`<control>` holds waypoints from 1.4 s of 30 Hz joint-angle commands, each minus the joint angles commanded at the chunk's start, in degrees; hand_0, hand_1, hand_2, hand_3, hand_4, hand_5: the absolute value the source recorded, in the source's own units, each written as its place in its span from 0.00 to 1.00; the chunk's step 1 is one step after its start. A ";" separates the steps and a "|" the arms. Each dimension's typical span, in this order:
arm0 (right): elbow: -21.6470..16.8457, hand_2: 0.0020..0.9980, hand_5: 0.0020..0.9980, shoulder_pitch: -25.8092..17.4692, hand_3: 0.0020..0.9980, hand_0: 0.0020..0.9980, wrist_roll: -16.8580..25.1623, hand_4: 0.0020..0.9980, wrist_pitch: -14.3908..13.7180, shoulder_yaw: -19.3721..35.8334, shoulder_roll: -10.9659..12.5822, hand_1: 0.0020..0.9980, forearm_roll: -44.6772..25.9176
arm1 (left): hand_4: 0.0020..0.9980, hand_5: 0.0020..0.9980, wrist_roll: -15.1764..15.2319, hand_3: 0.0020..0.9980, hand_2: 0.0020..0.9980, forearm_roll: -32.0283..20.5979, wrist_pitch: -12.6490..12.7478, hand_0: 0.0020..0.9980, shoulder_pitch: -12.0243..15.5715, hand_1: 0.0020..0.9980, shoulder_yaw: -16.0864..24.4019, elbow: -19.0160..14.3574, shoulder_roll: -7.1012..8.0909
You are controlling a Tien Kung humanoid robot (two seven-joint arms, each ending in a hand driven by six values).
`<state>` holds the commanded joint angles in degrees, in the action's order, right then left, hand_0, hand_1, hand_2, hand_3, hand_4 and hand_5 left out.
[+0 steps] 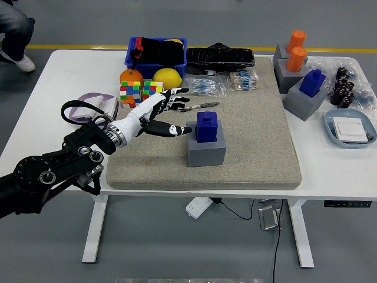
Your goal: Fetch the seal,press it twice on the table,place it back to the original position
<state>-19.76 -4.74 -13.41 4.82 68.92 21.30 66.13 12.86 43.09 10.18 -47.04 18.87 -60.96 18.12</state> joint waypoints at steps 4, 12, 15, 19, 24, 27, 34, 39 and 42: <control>0.00 0.69 0.36 -0.06 0.62 0.76 0.01 0.70 -0.02 0.10 0.06 0.68 0.09 | 0.92 0.05 -0.07 0.94 0.86 0.18 -0.03 0.87 0.03 0.84 -0.05 -0.06 -0.02; 0.03 0.69 0.36 -0.27 0.62 0.76 -0.01 0.70 -0.01 0.49 0.03 0.68 0.06 | 0.92 0.05 -0.06 0.94 0.86 0.27 -0.02 0.87 0.05 0.84 -0.02 0.08 -0.42; -0.03 0.69 0.36 -0.34 0.62 0.76 0.01 0.70 0.01 0.66 -0.07 0.68 -0.03 | 0.92 0.05 -0.06 0.94 0.86 0.41 -0.01 0.87 0.03 0.84 -0.30 0.16 -0.66; 0.01 0.69 0.35 -0.37 0.63 0.76 0.03 0.70 -0.03 0.99 -0.11 0.68 0.01 | 0.91 0.04 -0.01 0.94 0.85 0.47 0.01 0.87 0.08 0.84 -0.43 0.20 -0.89; 0.01 0.69 0.35 -0.40 0.63 0.76 0.02 0.70 0.01 0.93 -0.06 0.68 -0.04 | 0.91 0.04 0.00 0.94 0.86 0.75 0.09 0.87 0.21 0.84 -0.62 0.43 -1.09; 0.03 0.69 0.35 -0.45 0.63 0.76 0.06 0.70 -0.08 1.09 -0.06 0.68 -0.08 | 0.91 0.04 0.02 0.94 0.86 0.81 0.20 0.87 0.38 0.84 -0.65 0.49 -1.30; -0.08 0.69 0.35 -0.45 0.63 0.76 0.09 0.70 -0.11 1.39 -0.08 0.68 -0.06 | 0.91 0.00 0.15 0.93 0.84 1.31 0.88 0.87 0.67 0.83 -0.70 0.46 -2.28; -0.09 0.69 0.35 -0.47 0.63 0.76 0.12 0.70 -0.18 1.70 0.05 0.68 0.02 | 0.91 0.00 0.31 0.93 0.84 1.35 1.68 0.87 0.47 0.83 -0.66 0.40 -3.15; -0.10 0.69 0.35 -0.49 0.63 0.77 0.13 0.71 -0.17 1.61 0.09 0.68 -0.01 | 0.91 0.00 0.35 0.92 0.82 1.54 2.23 0.87 0.29 0.81 -0.58 0.46 -3.83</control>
<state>-19.86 -5.22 -13.29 4.65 70.53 21.39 66.12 13.21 44.63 12.42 -46.75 18.29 -60.50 14.29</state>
